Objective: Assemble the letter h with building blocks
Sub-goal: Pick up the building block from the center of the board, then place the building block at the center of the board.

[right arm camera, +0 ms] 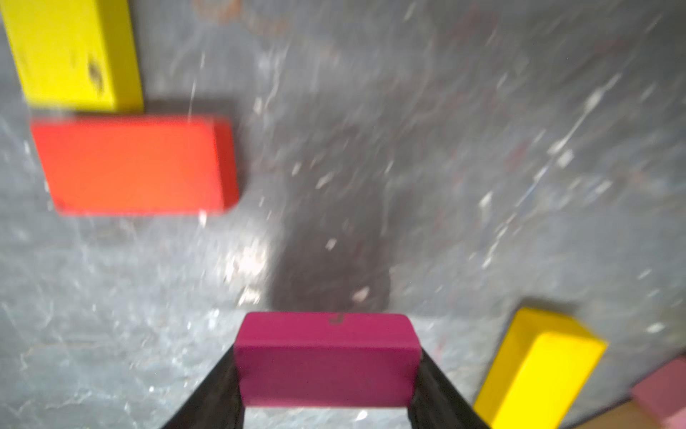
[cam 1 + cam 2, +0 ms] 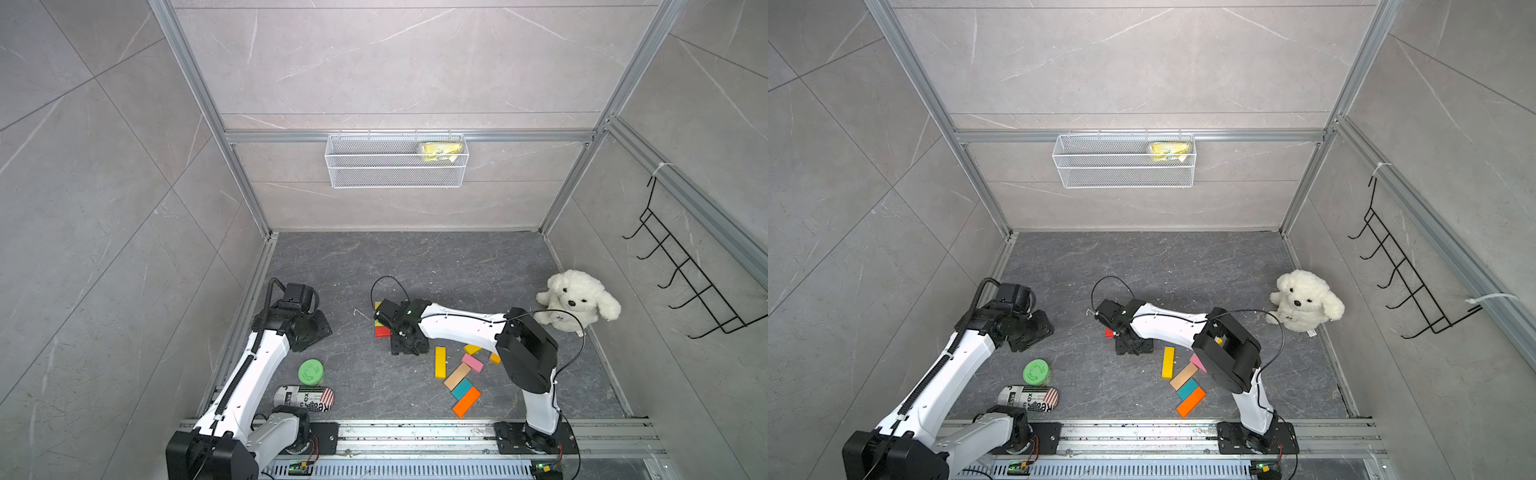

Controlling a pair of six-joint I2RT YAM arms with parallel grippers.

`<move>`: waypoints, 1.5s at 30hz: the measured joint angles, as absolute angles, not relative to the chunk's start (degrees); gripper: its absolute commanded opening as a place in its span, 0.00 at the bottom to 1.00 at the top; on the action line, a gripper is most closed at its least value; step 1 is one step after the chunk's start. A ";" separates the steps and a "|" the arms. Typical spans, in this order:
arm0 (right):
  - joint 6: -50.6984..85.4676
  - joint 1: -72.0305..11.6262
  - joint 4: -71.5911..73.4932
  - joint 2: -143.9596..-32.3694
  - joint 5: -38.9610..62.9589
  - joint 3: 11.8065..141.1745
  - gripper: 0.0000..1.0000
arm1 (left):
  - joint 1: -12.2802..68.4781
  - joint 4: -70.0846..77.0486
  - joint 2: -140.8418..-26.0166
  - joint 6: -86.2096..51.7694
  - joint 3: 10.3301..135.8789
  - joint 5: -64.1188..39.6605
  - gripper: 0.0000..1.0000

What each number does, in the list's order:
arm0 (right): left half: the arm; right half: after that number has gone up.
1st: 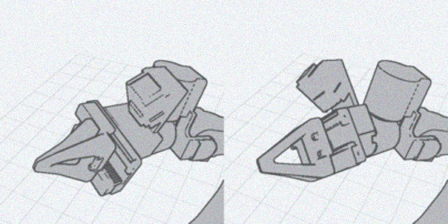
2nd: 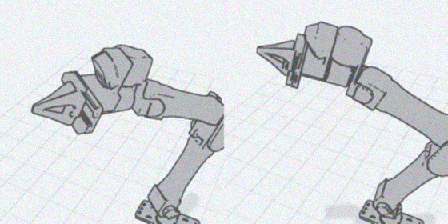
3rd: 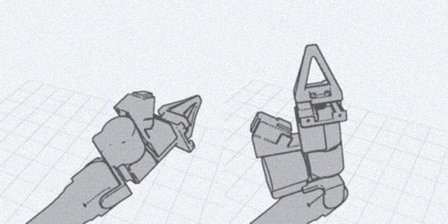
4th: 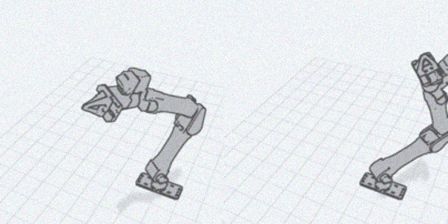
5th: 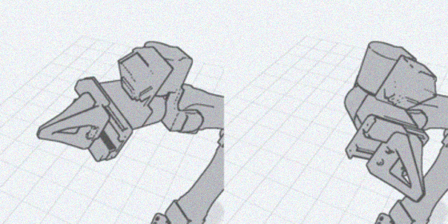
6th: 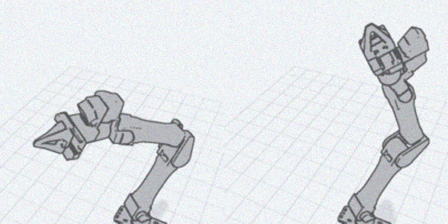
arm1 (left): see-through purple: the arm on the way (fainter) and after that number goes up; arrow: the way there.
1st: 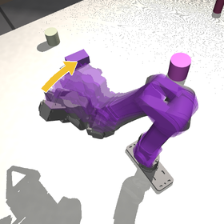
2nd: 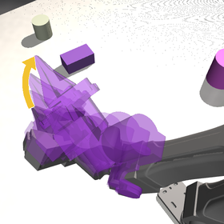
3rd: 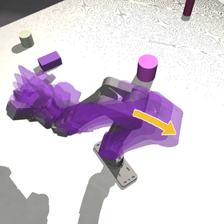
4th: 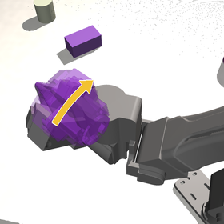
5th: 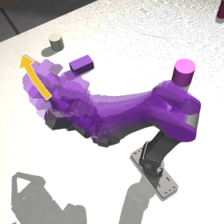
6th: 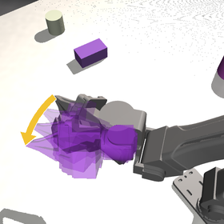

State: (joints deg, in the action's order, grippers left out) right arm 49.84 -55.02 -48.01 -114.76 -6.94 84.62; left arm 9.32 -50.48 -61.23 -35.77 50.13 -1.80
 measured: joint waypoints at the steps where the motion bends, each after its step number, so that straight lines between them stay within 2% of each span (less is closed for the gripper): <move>1: 48.77 -53.78 -47.94 -114.76 -6.96 85.32 0.56 | 9.32 -50.43 -61.23 -35.77 50.13 -1.83 0.56; 7: 44.51 -49.65 -46.19 -115.59 -5.74 88.25 0.56 | 9.32 -49.67 -61.45 -35.77 50.13 -2.02 0.55; 14: 42.39 -49.47 -46.17 -121.16 -4.91 92.44 0.56 | 9.32 -49.25 -62.13 -35.77 50.13 -2.09 0.55; 26: 42.37 -49.04 -46.24 -121.45 -5.13 92.42 0.58 | 9.32 -49.21 -62.26 -35.77 50.13 -2.11 0.55; 33: 42.37 -48.93 -46.09 -121.43 -5.15 91.72 0.66 | 9.32 -49.21 -62.26 -35.77 50.11 -2.11 0.55; 36: 42.78 -48.93 -46.19 -121.43 -5.17 91.72 0.80 | 9.32 -49.21 -62.26 -35.77 50.11 -2.11 0.55; 38: 42.72 -48.93 -46.19 -121.43 -5.34 91.70 0.84 | 9.32 -49.21 -62.26 -35.77 50.11 -2.11 0.55; 45: 42.85 -48.86 -46.24 -121.01 -5.98 90.80 0.89 | 9.32 -49.21 -62.24 -35.77 50.11 -2.13 0.55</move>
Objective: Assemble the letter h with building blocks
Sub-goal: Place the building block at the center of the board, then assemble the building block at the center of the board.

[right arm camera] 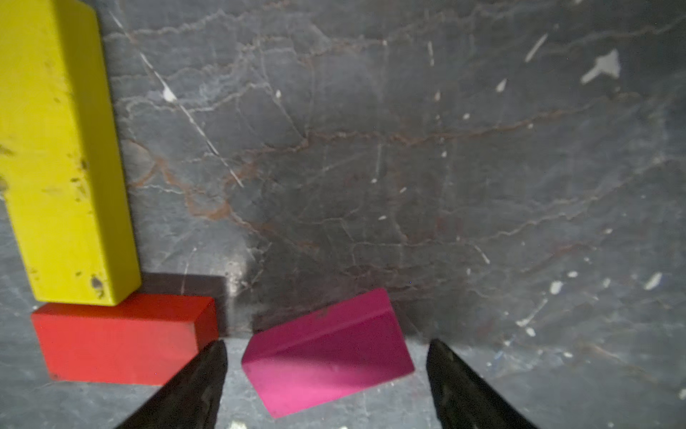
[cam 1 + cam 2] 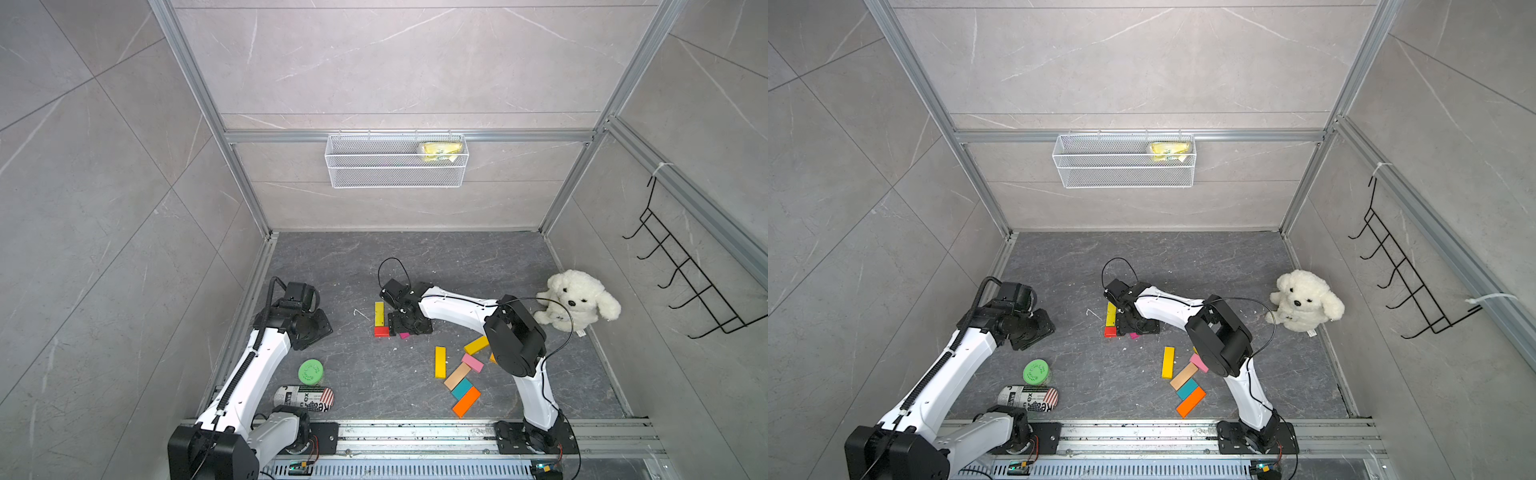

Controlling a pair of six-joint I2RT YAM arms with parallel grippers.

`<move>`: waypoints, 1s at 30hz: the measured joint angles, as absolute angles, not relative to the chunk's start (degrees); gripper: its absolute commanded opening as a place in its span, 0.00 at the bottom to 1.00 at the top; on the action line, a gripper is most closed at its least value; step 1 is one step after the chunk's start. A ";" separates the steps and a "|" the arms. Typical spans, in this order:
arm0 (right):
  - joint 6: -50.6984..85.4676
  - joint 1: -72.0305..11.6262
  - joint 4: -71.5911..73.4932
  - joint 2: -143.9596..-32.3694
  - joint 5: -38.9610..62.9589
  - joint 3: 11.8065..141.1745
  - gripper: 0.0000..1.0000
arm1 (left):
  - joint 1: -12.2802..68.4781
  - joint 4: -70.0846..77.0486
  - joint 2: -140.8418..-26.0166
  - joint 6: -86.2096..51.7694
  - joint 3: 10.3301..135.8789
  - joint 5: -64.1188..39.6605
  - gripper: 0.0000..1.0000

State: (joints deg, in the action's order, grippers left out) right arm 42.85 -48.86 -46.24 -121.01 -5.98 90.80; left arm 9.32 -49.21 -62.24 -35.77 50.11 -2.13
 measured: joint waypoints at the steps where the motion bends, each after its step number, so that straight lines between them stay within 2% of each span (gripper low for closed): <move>1: 42.85 -48.82 -46.22 -120.64 -5.98 90.67 0.90 | 9.32 -49.21 -62.24 -35.77 50.11 -2.13 0.55; 8: 43.48 -47.86 -45.32 -116.18 -5.28 89.62 0.91 | 9.34 -49.23 -62.22 -35.77 50.13 -2.52 0.55; 12: 44.05 -47.20 -45.04 -113.47 -5.21 87.77 0.83 | 9.34 -49.23 -62.22 -35.75 50.13 -3.27 0.54; 17: 44.34 -47.22 -45.67 -109.43 -6.79 82.04 0.82 | 9.32 -49.19 -62.22 -35.75 50.11 -3.70 0.54; 30: 43.88 -48.42 -44.95 -111.72 -7.88 78.39 0.82 | 9.34 -48.21 -62.83 -35.75 50.13 -4.69 0.54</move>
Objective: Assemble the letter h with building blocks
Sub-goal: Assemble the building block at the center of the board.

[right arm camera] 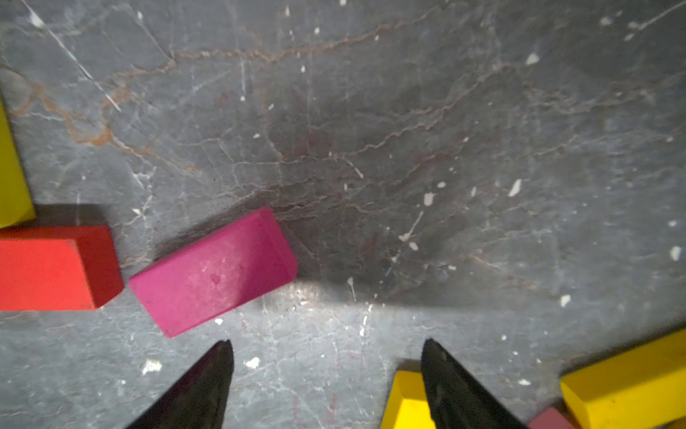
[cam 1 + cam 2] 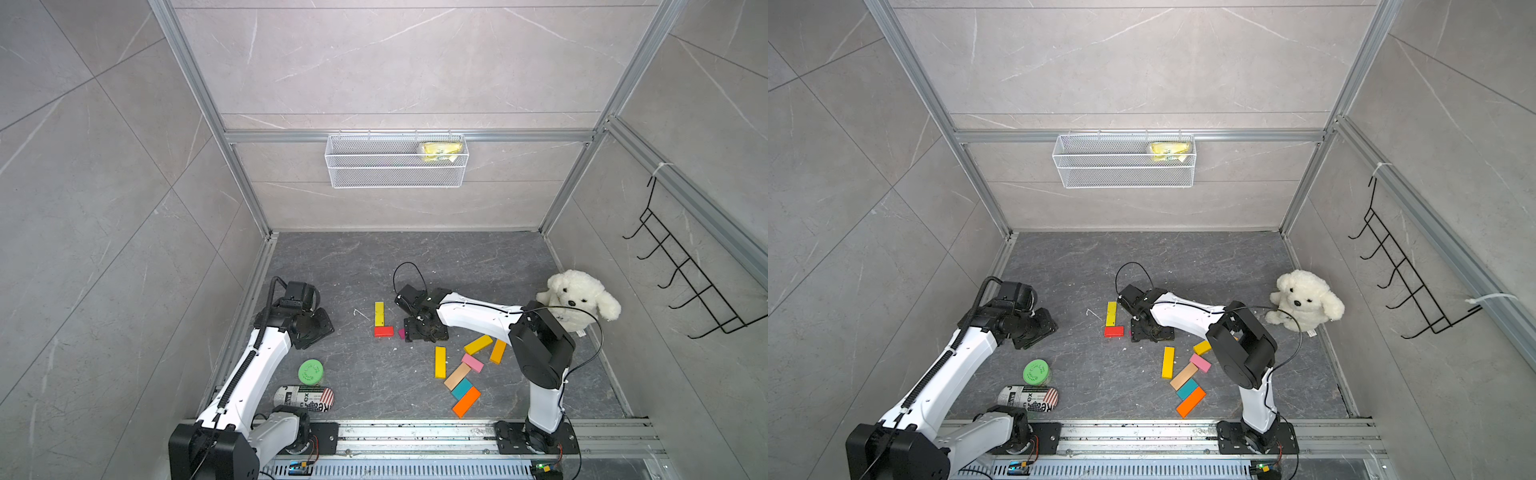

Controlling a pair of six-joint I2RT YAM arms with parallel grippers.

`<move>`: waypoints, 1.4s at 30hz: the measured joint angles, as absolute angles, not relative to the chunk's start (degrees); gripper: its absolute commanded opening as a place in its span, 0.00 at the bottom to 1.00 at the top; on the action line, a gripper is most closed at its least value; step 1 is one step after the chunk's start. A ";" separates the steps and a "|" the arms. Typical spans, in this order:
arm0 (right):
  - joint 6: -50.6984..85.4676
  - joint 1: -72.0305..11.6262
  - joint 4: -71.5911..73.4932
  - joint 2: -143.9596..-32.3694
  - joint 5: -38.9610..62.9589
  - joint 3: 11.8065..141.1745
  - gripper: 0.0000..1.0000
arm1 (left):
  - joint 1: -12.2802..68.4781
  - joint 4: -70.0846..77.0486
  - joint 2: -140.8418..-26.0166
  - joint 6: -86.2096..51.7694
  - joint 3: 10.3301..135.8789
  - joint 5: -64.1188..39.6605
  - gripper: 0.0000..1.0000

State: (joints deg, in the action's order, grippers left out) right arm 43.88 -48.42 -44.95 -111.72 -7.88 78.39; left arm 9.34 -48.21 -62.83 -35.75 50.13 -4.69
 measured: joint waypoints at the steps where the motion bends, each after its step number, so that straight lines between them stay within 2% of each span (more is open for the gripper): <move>1: 43.90 -48.73 -44.86 -112.36 -7.90 78.43 0.82 | 9.34 -48.18 -62.87 -35.75 50.13 -4.69 0.54; 17: 43.83 -49.76 -45.19 -116.29 -8.34 83.64 0.84 | 9.34 -48.21 -62.89 -35.75 50.13 -4.62 0.54; 27: 43.70 -49.74 -46.24 -114.76 -8.71 84.25 0.84 | 9.34 -48.23 -62.81 -35.75 50.13 -4.71 0.54; 36: 47.05 -45.71 -45.17 -114.28 -4.86 87.99 0.80 | 9.32 -48.34 -62.76 -35.75 50.13 -4.71 0.54; 42: 50.43 -44.75 -46.81 -119.17 -4.89 94.35 0.73 | 9.34 -48.38 -62.37 -35.73 50.13 -4.71 0.54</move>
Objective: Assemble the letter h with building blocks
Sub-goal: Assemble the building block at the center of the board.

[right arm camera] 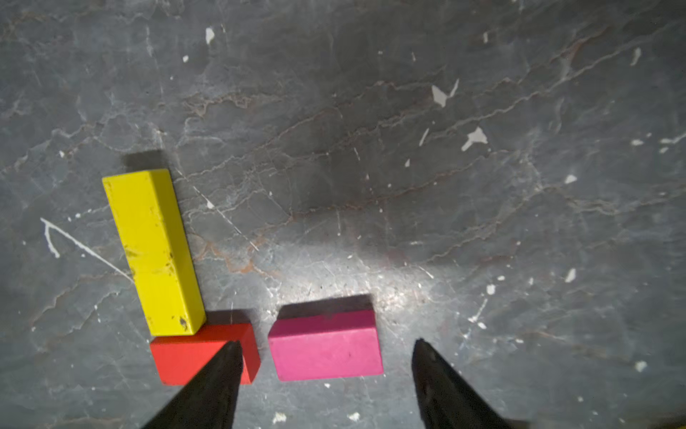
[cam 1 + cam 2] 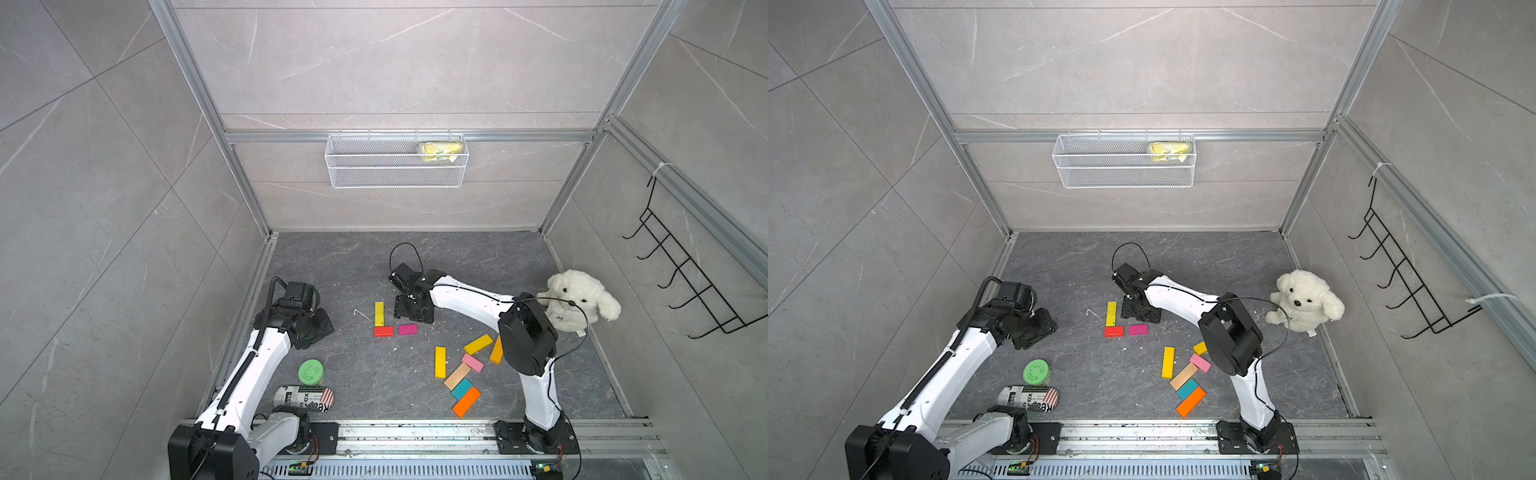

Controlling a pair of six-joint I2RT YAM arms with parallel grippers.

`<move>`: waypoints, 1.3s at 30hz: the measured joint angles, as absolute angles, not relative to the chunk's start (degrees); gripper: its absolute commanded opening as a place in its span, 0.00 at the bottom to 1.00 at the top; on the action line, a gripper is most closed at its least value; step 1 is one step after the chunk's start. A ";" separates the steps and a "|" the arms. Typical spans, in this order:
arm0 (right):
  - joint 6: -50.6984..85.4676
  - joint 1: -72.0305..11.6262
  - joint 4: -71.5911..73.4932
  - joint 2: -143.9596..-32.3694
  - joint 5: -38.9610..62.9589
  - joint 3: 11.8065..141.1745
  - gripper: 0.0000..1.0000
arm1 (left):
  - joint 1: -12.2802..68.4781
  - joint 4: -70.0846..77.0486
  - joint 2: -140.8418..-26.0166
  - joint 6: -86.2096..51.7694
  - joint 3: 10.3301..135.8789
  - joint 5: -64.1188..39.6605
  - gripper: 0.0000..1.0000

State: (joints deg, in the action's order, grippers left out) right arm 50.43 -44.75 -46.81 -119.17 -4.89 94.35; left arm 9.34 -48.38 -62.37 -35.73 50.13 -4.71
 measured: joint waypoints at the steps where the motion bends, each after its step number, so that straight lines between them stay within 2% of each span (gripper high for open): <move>1: 50.85 -44.73 -47.11 -120.07 -4.89 94.94 0.73 | 9.34 -48.38 -62.37 -35.73 50.13 -4.71 0.54; 5: 52.01 -44.47 -48.38 -121.80 -4.91 95.18 0.65 | 9.32 -48.38 -62.17 -35.70 50.13 -4.71 0.54; 39: 55.99 -44.60 -44.97 -122.83 -2.04 92.33 0.61 | 9.32 -48.18 -62.59 -35.03 50.13 -4.69 0.54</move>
State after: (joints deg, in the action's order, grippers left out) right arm 55.99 -44.60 -44.97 -122.83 -2.04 92.33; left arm 9.32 -48.18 -62.59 -35.03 50.13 -4.69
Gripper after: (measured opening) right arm 0.610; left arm 0.541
